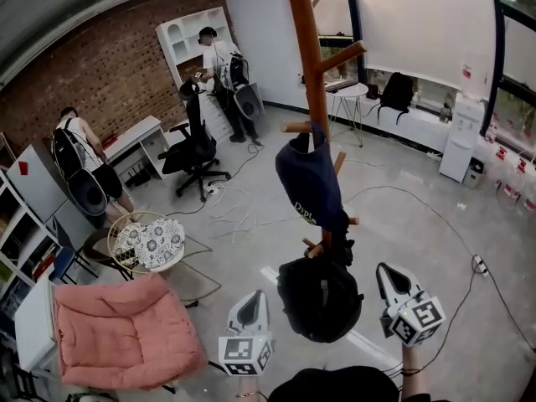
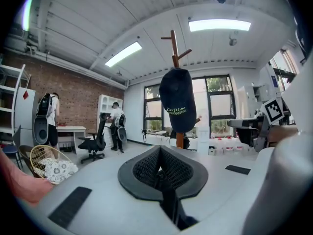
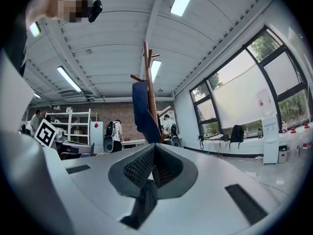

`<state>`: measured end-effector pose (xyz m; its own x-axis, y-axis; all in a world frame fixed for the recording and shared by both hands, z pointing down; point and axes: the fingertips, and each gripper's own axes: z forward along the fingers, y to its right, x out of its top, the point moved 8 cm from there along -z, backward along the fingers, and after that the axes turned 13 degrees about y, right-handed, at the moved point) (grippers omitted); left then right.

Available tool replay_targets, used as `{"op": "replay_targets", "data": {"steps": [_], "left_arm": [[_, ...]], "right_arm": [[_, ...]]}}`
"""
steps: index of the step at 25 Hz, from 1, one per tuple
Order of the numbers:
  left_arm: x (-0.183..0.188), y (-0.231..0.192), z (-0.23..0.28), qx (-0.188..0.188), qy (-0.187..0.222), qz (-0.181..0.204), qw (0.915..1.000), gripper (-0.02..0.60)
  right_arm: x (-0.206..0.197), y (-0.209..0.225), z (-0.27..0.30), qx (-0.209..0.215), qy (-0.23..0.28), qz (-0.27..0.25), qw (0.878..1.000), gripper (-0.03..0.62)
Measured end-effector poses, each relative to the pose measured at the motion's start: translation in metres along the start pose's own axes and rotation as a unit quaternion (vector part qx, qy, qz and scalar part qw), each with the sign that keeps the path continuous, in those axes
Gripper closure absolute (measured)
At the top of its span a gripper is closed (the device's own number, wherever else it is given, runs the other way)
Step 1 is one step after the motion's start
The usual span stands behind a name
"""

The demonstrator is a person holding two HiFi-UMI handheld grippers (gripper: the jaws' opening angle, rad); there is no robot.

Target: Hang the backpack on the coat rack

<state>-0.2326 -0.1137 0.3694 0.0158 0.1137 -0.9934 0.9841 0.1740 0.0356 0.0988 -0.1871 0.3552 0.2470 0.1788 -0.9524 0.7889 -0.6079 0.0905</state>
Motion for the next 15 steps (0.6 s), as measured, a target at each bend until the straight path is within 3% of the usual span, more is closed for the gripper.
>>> {"op": "replay_targets", "data": {"steps": [15], "left_arm": [[-0.0001,-0.0043,-0.0070,0.019,-0.003,0.012,0.9997,0.566]], "right_arm": [[-0.0054,0.0059,-0.0100,-0.014,-0.009,0.001,1.000,0.582]]}}
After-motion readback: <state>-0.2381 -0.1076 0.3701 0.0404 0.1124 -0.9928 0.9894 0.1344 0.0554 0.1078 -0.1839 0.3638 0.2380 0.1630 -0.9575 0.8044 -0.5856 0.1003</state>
